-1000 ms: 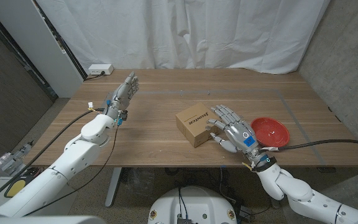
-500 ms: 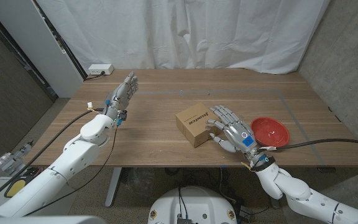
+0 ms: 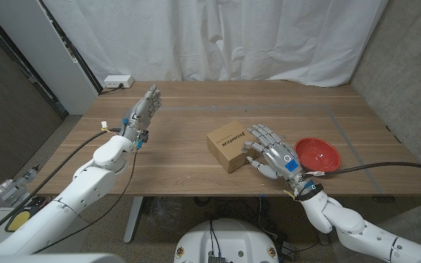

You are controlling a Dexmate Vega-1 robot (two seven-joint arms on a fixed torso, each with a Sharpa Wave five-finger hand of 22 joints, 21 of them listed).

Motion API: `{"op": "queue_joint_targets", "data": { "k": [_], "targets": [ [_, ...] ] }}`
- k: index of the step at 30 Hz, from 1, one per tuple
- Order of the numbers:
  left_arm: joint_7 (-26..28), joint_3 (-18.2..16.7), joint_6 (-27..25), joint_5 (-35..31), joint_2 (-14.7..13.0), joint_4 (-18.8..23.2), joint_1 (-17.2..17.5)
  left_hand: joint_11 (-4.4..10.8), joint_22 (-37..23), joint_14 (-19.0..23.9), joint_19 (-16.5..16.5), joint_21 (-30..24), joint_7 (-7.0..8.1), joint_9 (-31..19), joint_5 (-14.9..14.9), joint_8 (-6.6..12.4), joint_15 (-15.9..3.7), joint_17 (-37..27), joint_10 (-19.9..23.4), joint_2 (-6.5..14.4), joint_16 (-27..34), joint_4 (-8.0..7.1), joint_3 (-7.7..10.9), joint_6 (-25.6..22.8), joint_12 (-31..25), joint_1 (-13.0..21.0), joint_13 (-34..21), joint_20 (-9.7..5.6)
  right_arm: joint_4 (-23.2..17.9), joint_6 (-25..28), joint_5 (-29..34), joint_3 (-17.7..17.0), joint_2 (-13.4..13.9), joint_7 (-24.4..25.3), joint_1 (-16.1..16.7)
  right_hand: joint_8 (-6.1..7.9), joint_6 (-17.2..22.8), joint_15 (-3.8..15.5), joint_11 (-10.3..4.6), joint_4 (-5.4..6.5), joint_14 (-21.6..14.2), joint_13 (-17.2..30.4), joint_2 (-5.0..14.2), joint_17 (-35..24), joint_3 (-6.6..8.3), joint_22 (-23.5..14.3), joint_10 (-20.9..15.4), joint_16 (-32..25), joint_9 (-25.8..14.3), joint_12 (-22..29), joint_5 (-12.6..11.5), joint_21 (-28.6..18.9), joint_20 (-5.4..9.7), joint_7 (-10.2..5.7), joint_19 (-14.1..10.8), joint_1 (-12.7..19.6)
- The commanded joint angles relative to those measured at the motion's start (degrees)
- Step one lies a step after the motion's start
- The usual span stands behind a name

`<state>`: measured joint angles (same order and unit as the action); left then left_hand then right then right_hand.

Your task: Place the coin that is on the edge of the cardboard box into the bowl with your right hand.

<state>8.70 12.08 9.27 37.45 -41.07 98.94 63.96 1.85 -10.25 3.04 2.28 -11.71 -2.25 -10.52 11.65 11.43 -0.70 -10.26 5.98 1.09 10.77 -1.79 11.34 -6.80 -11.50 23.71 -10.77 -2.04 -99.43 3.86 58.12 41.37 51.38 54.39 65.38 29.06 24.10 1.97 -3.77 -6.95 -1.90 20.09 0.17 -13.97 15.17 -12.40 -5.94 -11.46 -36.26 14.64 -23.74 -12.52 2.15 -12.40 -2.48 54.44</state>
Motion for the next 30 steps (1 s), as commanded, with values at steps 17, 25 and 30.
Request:
{"op": "queue_joint_targets", "data": {
  "k": [17, 25, 30],
  "targets": [
    [0.77, -0.68, -0.94, -0.20, -0.45, 1.25, 0.58, -0.31, -0.11, -0.25, -0.28, 0.21, 0.01, -0.16, -0.08, -0.14, 0.19, -0.31, 0.00, 0.16, 0.00, -0.07, -0.37, -0.47, 0.00, 0.21, -0.16, -1.65, 0.67, -0.67, -0.17, 0.26, -0.01, 0.51, -0.96, 1.58, 1.45, 0.44, -0.66, 0.09, -1.92, 0.45, 0.87, -0.27, -0.30, -0.18, -2.70, -0.79, -0.97, 1.45, -0.36, -0.92, 1.66, -0.13, -1.42, 0.15],
    [0.72, -0.53, -0.81, -0.28, -0.20, 1.04, 0.29, -0.25, -0.10, -0.29, -0.25, 0.19, 0.00, -0.17, -0.07, -0.15, 0.25, -0.31, 0.11, 0.17, -0.01, -0.07, -0.42, -0.46, -0.05, 0.23, -0.16, -1.65, 1.05, -1.01, -0.27, 0.40, -0.18, 0.49, -1.34, 1.82, 1.62, 0.50, -0.68, 0.10, -2.19, 0.47, 0.95, -0.26, -0.36, -0.17, -2.85, -0.86, -1.10, 1.55, -0.36, -0.97, 1.62, -0.12, -1.46, 0.18],
    [0.66, -0.42, -0.84, -0.25, -0.06, 0.78, 0.13, -0.21, -0.10, -0.22, -0.25, 0.19, -0.01, -0.17, -0.07, -0.15, 0.19, -0.31, 0.09, 0.19, 0.02, -0.07, -0.44, -0.45, -0.04, 0.24, -0.16, -1.64, 1.26, -1.24, -0.35, 0.52, -0.23, 0.36, -1.54, 1.93, 1.64, 0.57, -0.65, 0.09, -2.28, 0.48, 0.99, -0.25, -0.40, -0.17, -3.12, -0.87, -1.14, 1.67, -0.36, -1.03, 1.59, -0.12, -1.55, 0.21]
  ]
}}
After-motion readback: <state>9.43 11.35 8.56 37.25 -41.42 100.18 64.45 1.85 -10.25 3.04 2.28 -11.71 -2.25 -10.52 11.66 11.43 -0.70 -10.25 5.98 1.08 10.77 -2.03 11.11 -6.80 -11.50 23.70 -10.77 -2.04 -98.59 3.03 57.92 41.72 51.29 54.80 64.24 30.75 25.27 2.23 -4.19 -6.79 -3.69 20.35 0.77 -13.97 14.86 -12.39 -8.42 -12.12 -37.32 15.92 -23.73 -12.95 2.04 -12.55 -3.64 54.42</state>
